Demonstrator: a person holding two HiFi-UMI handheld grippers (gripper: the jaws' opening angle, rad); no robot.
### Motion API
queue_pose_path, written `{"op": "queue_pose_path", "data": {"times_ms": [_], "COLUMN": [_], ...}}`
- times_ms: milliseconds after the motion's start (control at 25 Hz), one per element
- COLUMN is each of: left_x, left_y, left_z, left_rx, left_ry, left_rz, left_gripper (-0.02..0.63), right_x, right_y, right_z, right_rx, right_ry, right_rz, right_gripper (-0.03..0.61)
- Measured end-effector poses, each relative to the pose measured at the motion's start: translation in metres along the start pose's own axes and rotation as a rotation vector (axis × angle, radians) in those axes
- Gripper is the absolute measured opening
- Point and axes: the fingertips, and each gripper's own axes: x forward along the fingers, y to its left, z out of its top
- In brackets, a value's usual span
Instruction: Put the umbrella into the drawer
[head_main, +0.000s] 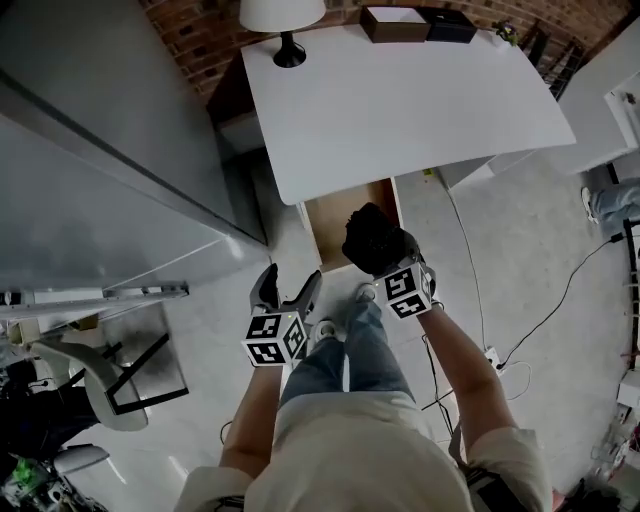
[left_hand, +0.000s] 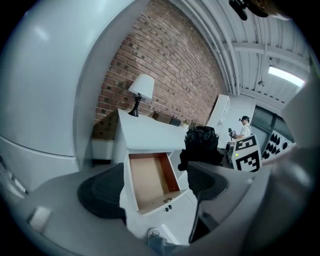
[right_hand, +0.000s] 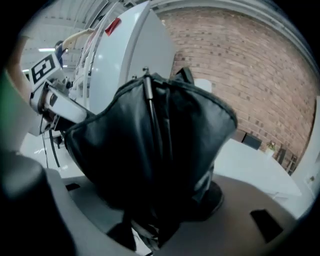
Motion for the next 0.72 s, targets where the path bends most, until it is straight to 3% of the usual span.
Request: {"op": "queue_pose_path", "data": {"times_ms": [240, 720], "left_x": [0.034, 0.069], "left_y": [0.014, 0.042], "left_z": [-0.014, -0.041], "left_rx": [-0.010, -0.068], "left_ry": [0.037, 0.073], "left_rz": [0.051, 0.109], "left_gripper": [0.390, 0.390], "right_x": [0.068, 0.176], "right_y": [-0.001, 0.026], "right_z": [-0.036, -0.108], "right_rx": [-0.138, -0.281], "right_ry": [0.085, 0.258], "right_rz": [0.097, 0.265], "right_gripper": [0.241, 0.242]}}
